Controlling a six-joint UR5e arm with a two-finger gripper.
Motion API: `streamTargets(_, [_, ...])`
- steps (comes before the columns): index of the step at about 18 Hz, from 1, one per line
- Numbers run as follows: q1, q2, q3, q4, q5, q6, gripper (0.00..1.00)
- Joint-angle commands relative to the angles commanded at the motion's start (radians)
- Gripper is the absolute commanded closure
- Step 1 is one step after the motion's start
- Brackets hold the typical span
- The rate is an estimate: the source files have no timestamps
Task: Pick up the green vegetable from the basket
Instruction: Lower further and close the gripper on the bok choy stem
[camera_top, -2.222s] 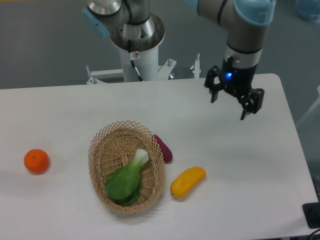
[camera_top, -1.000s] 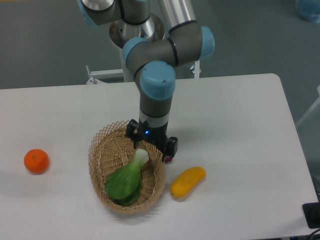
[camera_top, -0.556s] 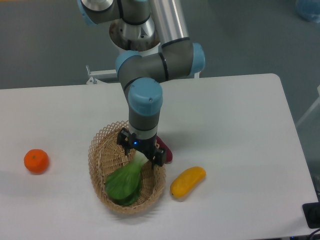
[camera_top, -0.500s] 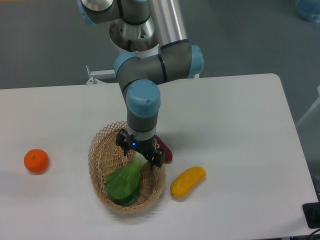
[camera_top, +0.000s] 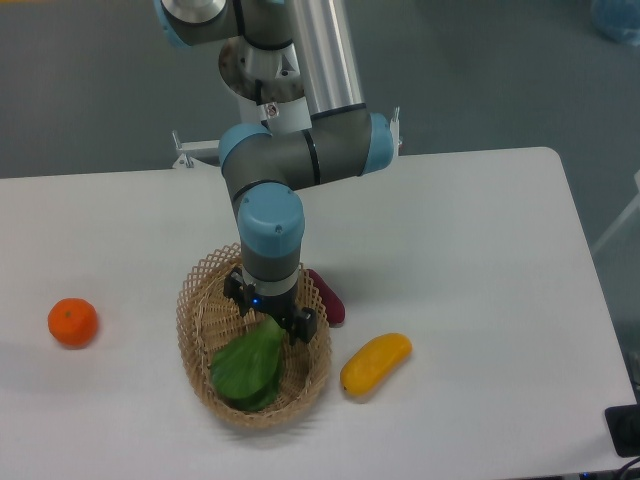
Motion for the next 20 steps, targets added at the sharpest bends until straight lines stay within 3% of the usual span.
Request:
streamTargets(5, [-0.011,-0.011,0.002,0.003,0.014,-0.005,0.00])
streamTargets(12, [-0.012,-0.002,-0.006,0.029,0.014,-0.026,0.58])
streamTargets(16, [-0.012,0.003,-0.005,0.031,0.014,-0.018,0.67])
streamTargets(20, [-0.012,0.005,-0.003,0.032,0.014,-0.015,0.70])
